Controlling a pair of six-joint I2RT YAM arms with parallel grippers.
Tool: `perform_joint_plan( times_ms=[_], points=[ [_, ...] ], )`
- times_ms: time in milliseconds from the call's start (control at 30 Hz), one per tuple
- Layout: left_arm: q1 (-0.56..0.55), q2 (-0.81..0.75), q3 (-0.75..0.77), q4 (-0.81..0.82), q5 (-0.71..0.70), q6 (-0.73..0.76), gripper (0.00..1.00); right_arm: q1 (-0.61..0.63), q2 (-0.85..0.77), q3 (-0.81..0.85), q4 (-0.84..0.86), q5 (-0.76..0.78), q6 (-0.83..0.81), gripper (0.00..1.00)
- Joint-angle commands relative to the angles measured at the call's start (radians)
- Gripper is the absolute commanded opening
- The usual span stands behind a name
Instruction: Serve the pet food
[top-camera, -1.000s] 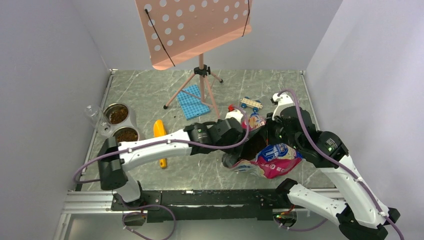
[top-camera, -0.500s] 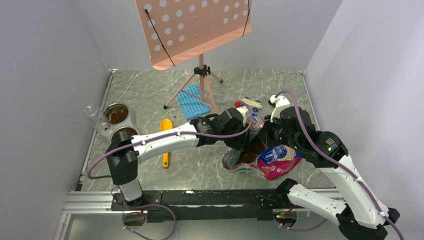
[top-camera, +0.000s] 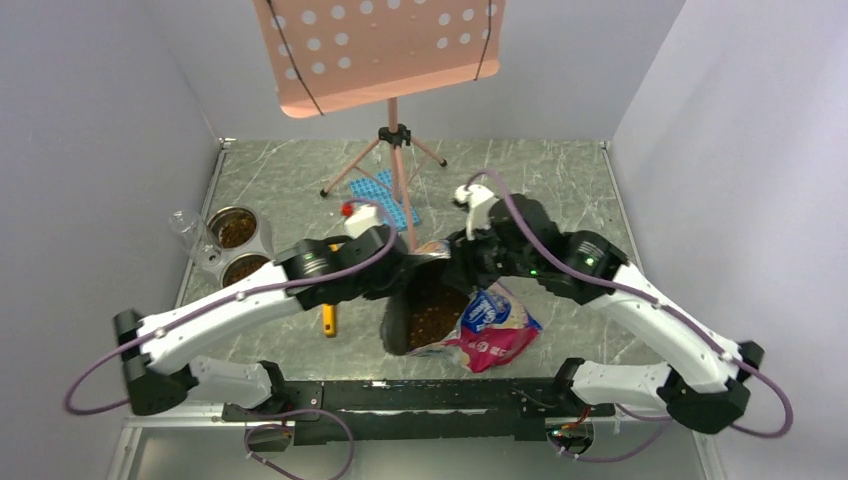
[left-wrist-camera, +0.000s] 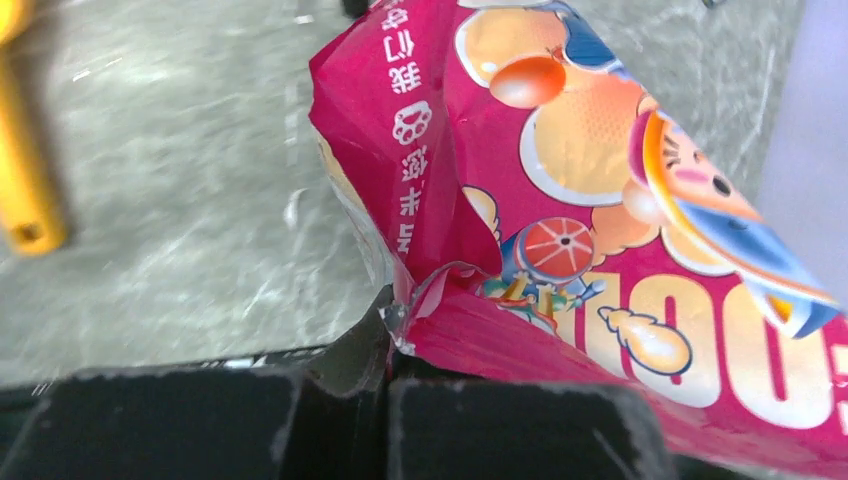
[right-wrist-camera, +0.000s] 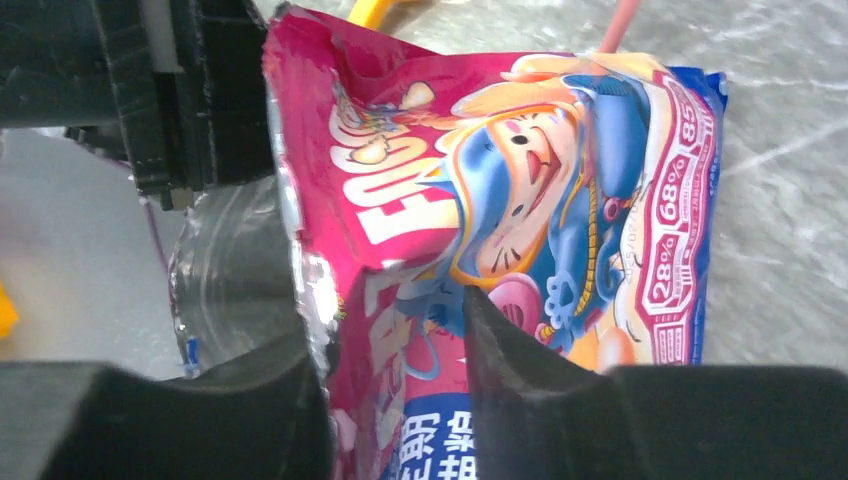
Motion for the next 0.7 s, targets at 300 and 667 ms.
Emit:
perform_joint_plan(
  times_ms=[300,667],
  points=[
    [0.02,-0.312,-0.059,-0.223,-0.152,-0.536,0.0,0.236,-0.051,0.093,0.027,0.078,-0.113,1.0],
    [0.022,-0.229,0.042,-0.365,-0.029,-0.817,0.0,0.249,-0.181,-0.068,0.133,-0.153,-0.075,0.88]
  ],
)
